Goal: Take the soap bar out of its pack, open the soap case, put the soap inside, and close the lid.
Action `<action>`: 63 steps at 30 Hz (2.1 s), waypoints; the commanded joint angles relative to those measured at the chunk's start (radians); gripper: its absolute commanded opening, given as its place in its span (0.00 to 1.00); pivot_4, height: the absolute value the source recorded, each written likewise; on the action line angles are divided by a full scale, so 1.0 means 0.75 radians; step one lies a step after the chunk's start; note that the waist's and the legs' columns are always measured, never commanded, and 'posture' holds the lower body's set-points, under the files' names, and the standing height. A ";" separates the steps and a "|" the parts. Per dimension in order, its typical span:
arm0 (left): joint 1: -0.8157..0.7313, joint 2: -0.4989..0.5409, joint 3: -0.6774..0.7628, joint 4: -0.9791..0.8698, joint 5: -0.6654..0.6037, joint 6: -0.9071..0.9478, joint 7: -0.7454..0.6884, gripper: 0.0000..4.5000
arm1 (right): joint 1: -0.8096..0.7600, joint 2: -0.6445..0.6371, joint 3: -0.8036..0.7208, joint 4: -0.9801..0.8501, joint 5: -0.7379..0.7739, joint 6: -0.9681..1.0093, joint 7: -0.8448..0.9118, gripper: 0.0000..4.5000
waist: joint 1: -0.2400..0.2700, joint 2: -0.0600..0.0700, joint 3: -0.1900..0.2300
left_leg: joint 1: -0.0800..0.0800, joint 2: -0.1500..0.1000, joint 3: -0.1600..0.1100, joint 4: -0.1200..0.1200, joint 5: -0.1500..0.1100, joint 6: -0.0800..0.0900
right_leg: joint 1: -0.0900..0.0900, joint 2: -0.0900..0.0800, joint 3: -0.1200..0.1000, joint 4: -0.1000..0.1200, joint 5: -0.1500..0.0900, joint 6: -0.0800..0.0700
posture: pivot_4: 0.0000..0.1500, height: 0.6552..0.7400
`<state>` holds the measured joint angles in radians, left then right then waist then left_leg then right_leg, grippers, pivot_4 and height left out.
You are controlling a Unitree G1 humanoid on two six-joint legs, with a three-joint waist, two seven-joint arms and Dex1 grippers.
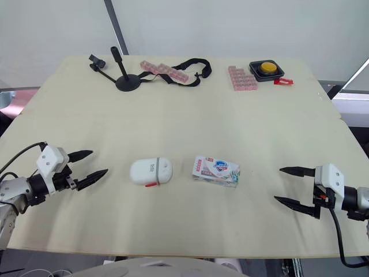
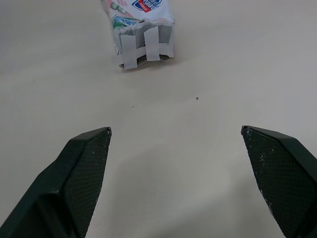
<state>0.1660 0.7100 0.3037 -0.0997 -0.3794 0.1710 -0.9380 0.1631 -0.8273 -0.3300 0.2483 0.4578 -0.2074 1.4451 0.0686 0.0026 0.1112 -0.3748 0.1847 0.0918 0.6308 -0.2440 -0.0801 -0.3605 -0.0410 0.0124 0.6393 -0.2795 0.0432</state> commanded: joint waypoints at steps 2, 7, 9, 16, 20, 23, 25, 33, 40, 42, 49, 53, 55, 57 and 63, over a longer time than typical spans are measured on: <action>-0.063 0.019 0.000 0.022 -0.012 -0.034 -0.028 0.99 | -0.034 -0.040 -0.010 -0.043 0.008 0.040 -0.015 1.00 | 0.001 0.000 0.000 | 0.000 0.000 0.000 0.000 0.000 0.000 | 0.000 0.000 0.000 0.001 0.000 -0.001 | 1.00 1.00; -0.103 0.013 -0.002 0.050 -0.048 -0.028 -0.081 0.99 | -0.041 -0.053 -0.019 -0.046 0.009 0.061 -0.017 1.00 | 0.002 0.000 0.000 | 0.000 0.000 0.000 0.002 0.001 0.001 | -0.002 0.000 0.000 0.005 -0.004 -0.007 | 1.00 1.00; -0.113 0.014 -0.005 0.061 -0.050 -0.027 -0.097 0.99 | -0.037 -0.057 -0.024 -0.044 0.011 0.062 -0.015 1.00 | 0.003 0.000 0.000 | 0.000 0.000 0.000 0.002 0.000 0.001 | -0.002 0.000 0.000 0.006 -0.004 -0.006 | 1.00 1.00; -0.158 0.018 -0.002 0.076 -0.063 -0.017 -0.134 0.99 | -0.058 -0.076 -0.025 -0.061 0.018 0.090 -0.014 1.00 | 0.006 0.000 0.000 | -0.001 0.000 0.000 0.003 0.000 0.001 | -0.003 0.000 -0.001 0.009 -0.003 -0.005 | 1.00 1.00; -0.274 0.043 -0.020 -0.071 -0.179 0.076 -0.194 0.99 | -0.136 -0.149 0.018 -0.219 0.055 0.263 -0.016 1.00 | 0.011 0.001 0.000 | -0.001 0.000 0.000 0.005 0.001 0.001 | -0.004 -0.001 -0.001 0.012 -0.005 -0.009 | 1.00 1.00; -0.317 0.058 -0.092 -0.211 -0.240 0.165 -0.232 0.99 | -0.185 -0.183 0.071 -0.371 0.060 0.386 -0.038 1.00 | 0.011 0.001 0.000 | 0.000 0.000 0.000 0.006 0.001 0.002 | -0.005 0.000 0.000 0.015 -0.005 -0.009 | 1.00 1.00; -0.338 0.060 -0.127 -0.257 -0.266 0.209 -0.239 0.99 | -0.207 -0.194 0.108 -0.447 0.051 0.437 -0.054 1.00 | 0.012 0.001 0.000 | 0.000 0.000 0.000 0.005 0.001 0.002 | -0.005 0.000 0.000 0.015 -0.004 -0.007 | 1.00 1.00; -0.368 0.015 -0.403 -0.432 -0.291 0.250 -0.342 0.99 | -0.322 -0.145 0.372 -0.674 -0.086 0.620 -0.250 1.00 | 0.015 0.001 0.000 | -0.003 0.000 0.000 0.003 0.006 -0.007 | -0.008 0.001 0.001 0.015 -0.004 -0.007 | 1.00 1.00; -0.339 -0.024 -0.478 -0.490 -0.302 0.250 -0.328 0.99 | -0.377 -0.077 0.486 -0.711 -0.158 0.700 -0.378 1.00 | 0.010 0.001 0.000 | -0.001 0.000 0.001 0.000 0.008 -0.013 | -0.007 0.002 0.002 0.015 -0.004 -0.006 | 1.00 1.00; -0.333 -0.030 -0.480 -0.495 -0.307 0.249 -0.320 0.99 | -0.379 -0.059 0.497 -0.715 -0.159 0.705 -0.394 1.00 | 0.012 0.001 0.000 | -0.001 0.000 0.000 -0.001 0.008 -0.014 | -0.007 0.003 0.002 0.014 -0.004 -0.006 | 1.00 1.00; -0.336 -0.054 -0.493 -0.489 -0.292 0.228 -0.312 0.99 | -0.426 -0.009 0.532 -0.679 -0.174 0.711 -0.428 1.00 | 0.010 0.001 0.000 | 0.000 0.000 0.001 -0.003 0.009 -0.018 | -0.005 0.003 0.002 0.014 -0.004 -0.006 | 1.00 1.00; -0.335 -0.072 -0.495 -0.493 -0.280 0.214 -0.298 0.99 | -0.416 -0.015 0.530 -0.657 -0.188 0.700 -0.424 1.00 | 0.012 0.001 0.000 | -0.001 0.000 0.001 -0.005 0.009 -0.019 | -0.003 0.004 0.002 0.013 -0.004 -0.006 | 1.00 1.00; -0.332 -0.074 -0.497 -0.493 -0.276 0.209 -0.294 0.99 | -0.413 -0.014 0.525 -0.653 -0.188 0.707 -0.426 1.00 | 0.012 0.001 0.000 | -0.001 0.000 0.001 -0.005 0.009 -0.019 | -0.003 0.004 0.002 0.013 -0.004 -0.006 | 1.00 1.00; -0.327 -0.074 -0.494 -0.496 -0.271 0.204 -0.282 0.99 | -0.391 -0.030 0.514 -0.644 -0.192 0.697 -0.416 1.00 | 0.013 0.001 0.000 | -0.001 0.000 0.001 -0.006 0.009 -0.019 | -0.002 0.004 0.002 0.012 -0.004 -0.006 | 1.00 1.00; -0.314 -0.068 -0.488 -0.503 -0.272 0.202 -0.269 0.99 | -0.324 -0.060 0.448 -0.739 -0.090 0.766 -0.388 1.00 | 0.012 0.001 0.000 | 0.000 0.000 0.001 -0.006 0.009 -0.020 | 0.001 0.003 0.002 0.011 -0.004 -0.006 | 1.00 1.00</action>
<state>-0.0719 0.6515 -0.0727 -0.4466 -0.5836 0.3393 -1.1421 -0.0805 -0.8553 0.0528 -0.2566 0.3479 0.3455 1.1465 0.0779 0.0034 0.1112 -0.3745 0.1846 0.0921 0.6261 -0.2370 -0.0948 -0.3599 -0.0383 0.0139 0.6475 -0.2824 0.0391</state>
